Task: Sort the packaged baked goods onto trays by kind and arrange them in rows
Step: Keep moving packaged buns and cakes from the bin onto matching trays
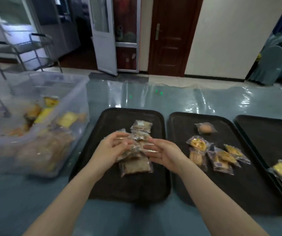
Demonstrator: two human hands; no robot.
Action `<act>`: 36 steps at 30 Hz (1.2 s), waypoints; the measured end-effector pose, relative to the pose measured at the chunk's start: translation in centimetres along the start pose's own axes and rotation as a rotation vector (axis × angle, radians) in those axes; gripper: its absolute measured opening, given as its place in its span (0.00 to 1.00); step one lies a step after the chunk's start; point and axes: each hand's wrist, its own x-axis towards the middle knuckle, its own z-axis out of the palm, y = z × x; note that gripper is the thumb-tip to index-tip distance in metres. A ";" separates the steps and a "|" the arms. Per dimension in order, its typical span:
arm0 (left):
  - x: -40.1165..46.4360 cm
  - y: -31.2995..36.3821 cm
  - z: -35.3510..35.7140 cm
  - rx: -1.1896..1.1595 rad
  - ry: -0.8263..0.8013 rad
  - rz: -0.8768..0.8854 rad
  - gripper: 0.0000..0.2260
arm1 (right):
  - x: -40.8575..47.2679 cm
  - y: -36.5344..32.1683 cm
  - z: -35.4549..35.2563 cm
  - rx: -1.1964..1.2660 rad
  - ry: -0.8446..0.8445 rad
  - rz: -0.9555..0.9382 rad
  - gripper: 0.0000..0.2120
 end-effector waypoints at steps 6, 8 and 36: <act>-1.3 2.8 -10.8 -0.020 0.110 0.114 0.12 | 1.3 -2.7 12.8 -0.042 -0.141 -0.100 0.12; -1.2 3.2 -13.5 -0.045 0.155 0.137 0.12 | 2.4 -3.8 15.9 -0.081 -0.159 -0.135 0.12; 13.6 7.1 -46.3 0.441 -0.034 0.162 0.09 | 26.7 -9.1 43.2 -0.639 0.020 0.083 0.05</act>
